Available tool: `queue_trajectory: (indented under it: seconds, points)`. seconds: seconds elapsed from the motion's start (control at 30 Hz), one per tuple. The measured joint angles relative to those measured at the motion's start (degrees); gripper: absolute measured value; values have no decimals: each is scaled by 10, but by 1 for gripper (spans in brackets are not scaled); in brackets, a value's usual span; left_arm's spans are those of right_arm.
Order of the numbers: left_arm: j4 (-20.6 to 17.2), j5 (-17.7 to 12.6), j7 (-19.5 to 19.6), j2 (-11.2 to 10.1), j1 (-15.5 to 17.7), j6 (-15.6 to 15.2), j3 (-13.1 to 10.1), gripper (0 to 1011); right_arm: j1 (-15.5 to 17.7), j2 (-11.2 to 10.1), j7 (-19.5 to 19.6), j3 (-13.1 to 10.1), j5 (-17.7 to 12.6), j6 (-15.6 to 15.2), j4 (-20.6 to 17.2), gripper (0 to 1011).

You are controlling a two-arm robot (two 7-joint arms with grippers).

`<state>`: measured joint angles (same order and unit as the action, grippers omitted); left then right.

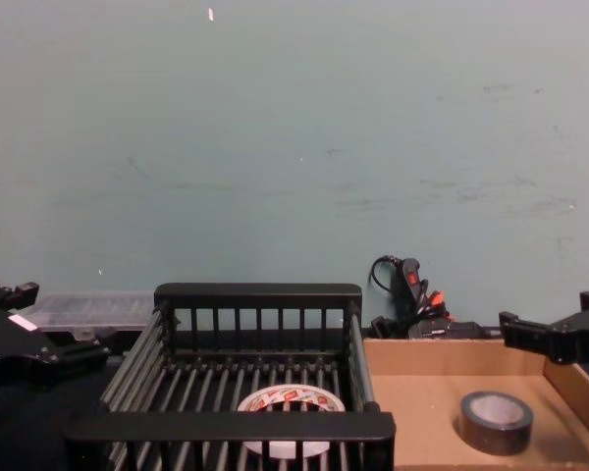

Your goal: Pick up the white tape and place it into the black box , Pick up the silver tape and place it into the brown box.

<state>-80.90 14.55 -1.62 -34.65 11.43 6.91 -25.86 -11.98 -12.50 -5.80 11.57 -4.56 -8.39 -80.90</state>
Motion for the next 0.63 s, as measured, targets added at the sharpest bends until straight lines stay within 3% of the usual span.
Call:
queue_trajectory:
  seconds: [0.63]
  points:
    - [0,0,0,0,0,0,0,1001,0,0,0,0,0,0,0,1003]
